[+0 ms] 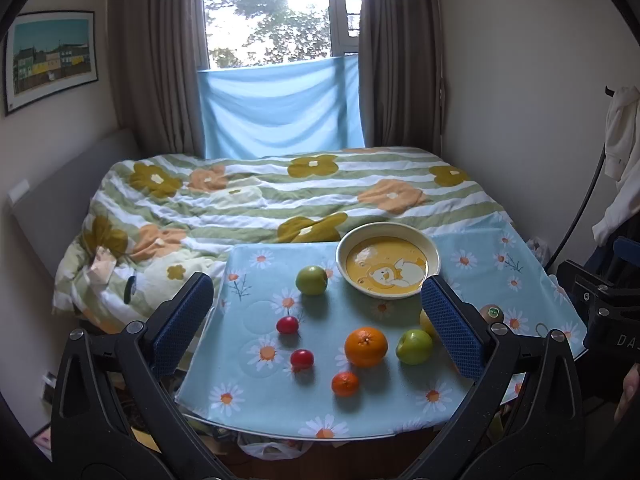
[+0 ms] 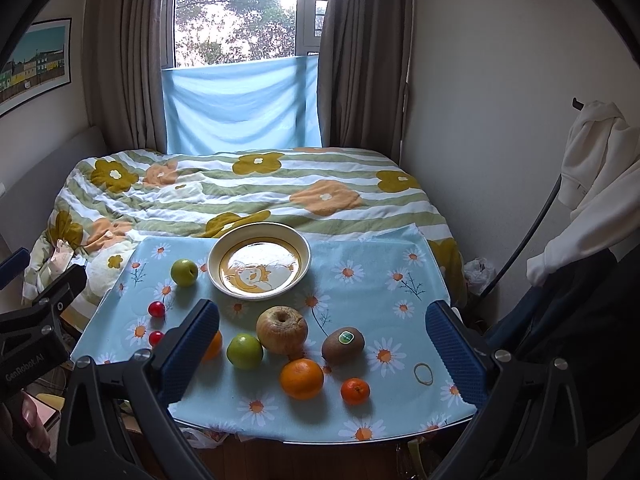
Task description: Organize fruits
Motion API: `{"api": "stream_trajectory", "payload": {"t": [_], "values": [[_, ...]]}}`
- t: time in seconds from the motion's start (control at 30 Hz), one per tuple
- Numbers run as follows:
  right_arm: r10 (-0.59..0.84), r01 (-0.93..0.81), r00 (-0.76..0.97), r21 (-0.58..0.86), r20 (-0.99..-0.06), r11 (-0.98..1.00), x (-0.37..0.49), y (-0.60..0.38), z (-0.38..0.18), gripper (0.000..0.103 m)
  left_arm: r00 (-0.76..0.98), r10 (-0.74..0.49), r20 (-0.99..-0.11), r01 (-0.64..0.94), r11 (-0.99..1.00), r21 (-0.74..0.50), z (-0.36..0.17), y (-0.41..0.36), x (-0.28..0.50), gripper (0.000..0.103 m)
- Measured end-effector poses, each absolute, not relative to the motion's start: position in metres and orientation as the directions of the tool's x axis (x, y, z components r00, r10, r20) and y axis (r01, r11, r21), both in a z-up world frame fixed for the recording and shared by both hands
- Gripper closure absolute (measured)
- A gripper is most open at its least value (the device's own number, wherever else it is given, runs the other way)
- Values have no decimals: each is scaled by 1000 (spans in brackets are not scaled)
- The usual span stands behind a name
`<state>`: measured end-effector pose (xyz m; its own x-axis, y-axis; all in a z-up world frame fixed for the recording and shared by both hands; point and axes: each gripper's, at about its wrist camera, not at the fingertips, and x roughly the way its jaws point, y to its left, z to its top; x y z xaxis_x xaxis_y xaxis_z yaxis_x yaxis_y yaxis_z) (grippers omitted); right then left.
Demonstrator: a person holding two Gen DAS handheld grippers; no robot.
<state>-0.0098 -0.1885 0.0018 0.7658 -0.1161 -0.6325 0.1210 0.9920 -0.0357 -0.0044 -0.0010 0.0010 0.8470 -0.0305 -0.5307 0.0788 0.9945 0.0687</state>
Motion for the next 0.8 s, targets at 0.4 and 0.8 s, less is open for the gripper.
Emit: {"api": "stream_trajectory", "payload": {"t": [0.4, 0.8], "values": [[-116, 120, 766, -37, -633, 992, -11, -188, 3, 0, 848, -26, -530, 73, 995, 69, 3, -1, -5, 0], [-115, 121, 766, -33, -632, 992, -14, -187, 4, 0, 848, -26, -529, 75, 995, 70, 3, -2, -5, 0]]}}
